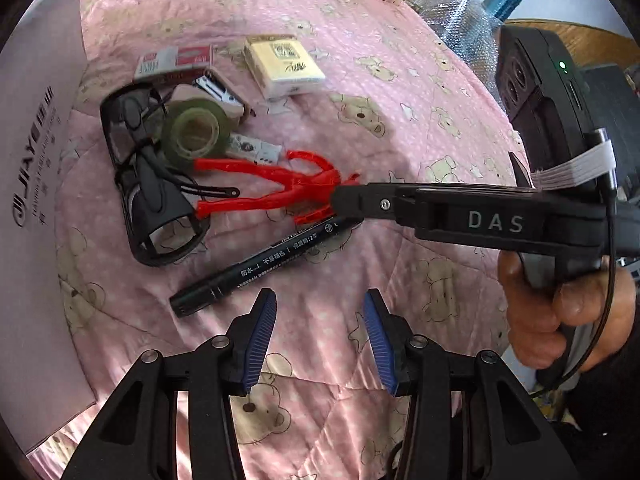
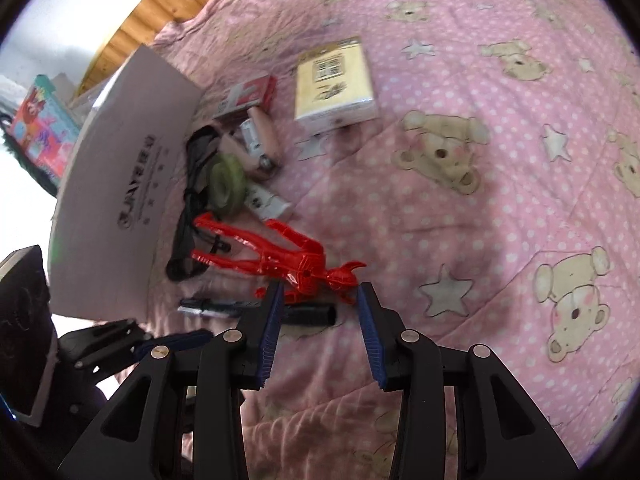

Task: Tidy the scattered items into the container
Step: 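Grasp the red toy figure with the right gripper while the left grasps the black marker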

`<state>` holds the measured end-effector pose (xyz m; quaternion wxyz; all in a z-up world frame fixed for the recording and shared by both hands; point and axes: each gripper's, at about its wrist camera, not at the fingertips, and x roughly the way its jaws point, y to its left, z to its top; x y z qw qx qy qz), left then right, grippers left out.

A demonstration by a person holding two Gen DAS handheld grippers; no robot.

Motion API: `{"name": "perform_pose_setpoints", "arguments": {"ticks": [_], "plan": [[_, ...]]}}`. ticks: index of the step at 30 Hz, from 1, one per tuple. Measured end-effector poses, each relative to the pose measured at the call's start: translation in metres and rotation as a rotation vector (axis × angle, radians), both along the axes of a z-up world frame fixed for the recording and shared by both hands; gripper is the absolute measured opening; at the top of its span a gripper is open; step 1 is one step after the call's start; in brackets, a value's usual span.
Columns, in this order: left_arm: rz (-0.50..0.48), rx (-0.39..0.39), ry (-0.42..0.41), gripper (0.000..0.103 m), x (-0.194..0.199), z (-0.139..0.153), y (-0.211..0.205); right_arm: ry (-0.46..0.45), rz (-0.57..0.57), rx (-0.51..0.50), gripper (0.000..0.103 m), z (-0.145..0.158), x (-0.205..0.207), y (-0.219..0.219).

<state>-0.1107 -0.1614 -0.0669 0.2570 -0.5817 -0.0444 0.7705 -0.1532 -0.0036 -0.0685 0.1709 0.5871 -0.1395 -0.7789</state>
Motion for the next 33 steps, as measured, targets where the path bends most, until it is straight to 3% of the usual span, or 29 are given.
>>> {"name": "perform_pose_setpoints", "arguments": {"ticks": [2,4,6,9,13,15,16,20,22,24,25,26,28,30,31,33], "plan": [[0.025,-0.004,0.057,0.046,-0.003,0.009,-0.005,0.044,0.011,0.022,0.042,0.009,-0.001,0.000],[0.045,-0.001,0.066,0.048,-0.010,0.009,-0.010,0.070,0.020,0.052,0.049,0.012,-0.005,-0.003],[0.056,-0.008,0.073,0.048,-0.016,0.005,-0.012,0.072,0.055,0.078,0.050,0.008,-0.010,-0.010],[0.037,-0.034,0.050,0.049,-0.020,-0.011,-0.008,0.072,0.125,0.120,0.053,-0.003,-0.014,-0.023],[0.041,-0.014,0.015,0.048,-0.017,-0.018,-0.011,0.078,0.185,0.127,0.053,-0.003,-0.014,-0.032],[0.039,0.029,-0.043,0.048,-0.018,-0.017,-0.014,0.071,0.192,0.147,0.044,-0.002,-0.014,-0.032],[0.030,0.055,-0.064,0.048,-0.018,-0.016,-0.015,0.065,0.172,0.165,0.023,-0.001,-0.015,-0.030],[0.005,0.035,-0.037,0.048,-0.010,-0.014,-0.018,0.071,0.086,0.233,0.024,0.008,-0.019,-0.018],[-0.003,0.035,-0.029,0.048,-0.007,-0.015,-0.016,0.095,0.105,0.199,0.024,0.014,-0.017,-0.019],[-0.009,0.025,-0.016,0.048,-0.004,-0.017,-0.014,0.125,0.146,0.165,0.037,0.020,-0.013,-0.026],[-0.008,0.023,-0.012,0.048,-0.006,-0.019,-0.013,0.143,0.175,0.170,0.049,0.022,-0.010,-0.033],[-0.004,0.022,-0.013,0.048,-0.006,-0.018,-0.013,0.157,0.211,0.185,0.051,0.021,-0.008,-0.040],[0.006,0.015,-0.013,0.036,-0.005,-0.021,-0.011,0.155,0.282,0.221,0.051,0.012,-0.006,-0.055],[0.018,-0.002,-0.011,0.031,-0.004,-0.021,-0.015,0.179,0.314,0.293,0.052,0.004,-0.006,-0.064],[0.037,-0.001,-0.014,0.030,-0.005,-0.024,-0.012,0.181,0.309,0.322,0.047,0.003,-0.008,-0.065],[0.083,-0.010,-0.018,0.026,-0.004,-0.022,-0.022,0.126,0.224,0.243,0.036,0.007,-0.016,-0.050]]}}
